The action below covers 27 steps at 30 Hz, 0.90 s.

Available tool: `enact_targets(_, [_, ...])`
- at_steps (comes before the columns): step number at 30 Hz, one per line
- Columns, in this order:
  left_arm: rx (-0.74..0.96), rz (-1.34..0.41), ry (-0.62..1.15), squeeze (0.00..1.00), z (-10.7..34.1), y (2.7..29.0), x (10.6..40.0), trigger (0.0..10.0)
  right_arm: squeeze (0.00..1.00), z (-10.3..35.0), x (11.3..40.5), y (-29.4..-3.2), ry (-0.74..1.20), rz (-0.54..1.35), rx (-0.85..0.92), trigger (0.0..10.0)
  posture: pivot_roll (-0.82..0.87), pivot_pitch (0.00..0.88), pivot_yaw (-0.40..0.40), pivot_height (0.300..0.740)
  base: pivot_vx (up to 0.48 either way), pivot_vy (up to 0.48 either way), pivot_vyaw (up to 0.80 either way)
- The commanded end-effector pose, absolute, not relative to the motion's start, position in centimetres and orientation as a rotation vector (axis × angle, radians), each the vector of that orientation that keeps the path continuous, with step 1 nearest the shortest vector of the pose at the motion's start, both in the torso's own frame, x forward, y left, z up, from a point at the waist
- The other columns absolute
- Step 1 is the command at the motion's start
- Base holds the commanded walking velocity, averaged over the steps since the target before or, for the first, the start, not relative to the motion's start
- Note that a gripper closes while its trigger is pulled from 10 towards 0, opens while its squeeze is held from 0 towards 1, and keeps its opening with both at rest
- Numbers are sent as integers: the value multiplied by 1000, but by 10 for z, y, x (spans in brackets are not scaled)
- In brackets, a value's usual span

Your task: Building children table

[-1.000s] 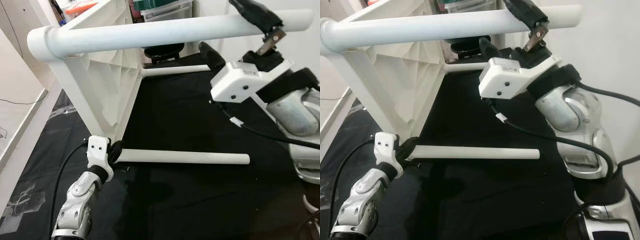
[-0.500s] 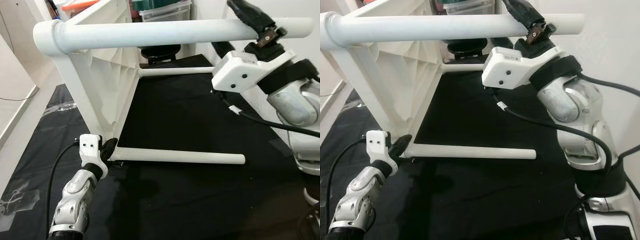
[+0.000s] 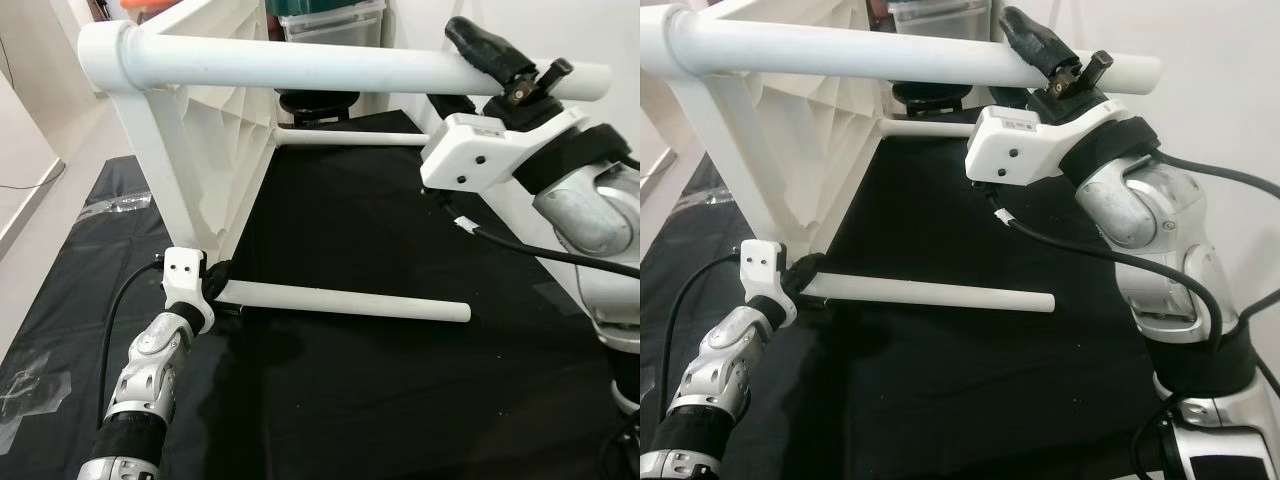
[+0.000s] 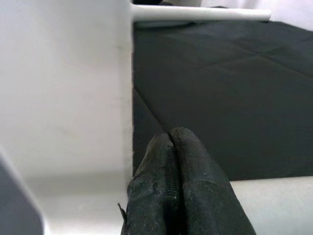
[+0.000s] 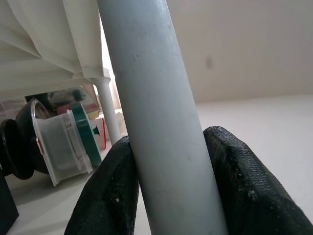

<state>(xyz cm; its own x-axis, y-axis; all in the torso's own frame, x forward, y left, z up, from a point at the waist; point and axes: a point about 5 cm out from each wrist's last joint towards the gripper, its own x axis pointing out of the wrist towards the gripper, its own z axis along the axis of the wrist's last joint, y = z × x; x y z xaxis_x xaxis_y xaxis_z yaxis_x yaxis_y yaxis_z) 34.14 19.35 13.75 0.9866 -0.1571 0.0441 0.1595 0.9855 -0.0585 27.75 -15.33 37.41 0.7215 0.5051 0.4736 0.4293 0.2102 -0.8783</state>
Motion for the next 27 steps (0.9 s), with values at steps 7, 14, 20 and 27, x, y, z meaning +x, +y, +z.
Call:
enact_targets(7, [26, -82, -84, 0, 150, 219, 358, 10000, 0, 373, 267, -150, -840, 132, -1346, 0, -221, 201, 72, 740, 0, 0, 0])
enact_targets(14, [69, 65, -172, 0, 176, 258, 363, 10000, 0, 374, 267, -175, -741, 70, -1365, 0, -238, 229, 61, 740, 0, 0, 0])
enact_targets(20, [122, 196, -305, 0, 217, 302, 355, 10000, 0, 367, 270, -228, -517, -143, -1333, 0, -218, 229, 56, 740, 0, 0, 0])
enact_targets(27, [210, 275, -461, 0, 269, 341, 338, 10000, 0, 357, 268, -263, -388, -273, -1295, 0, -183, 218, 61, 740, 0, 0, 0])
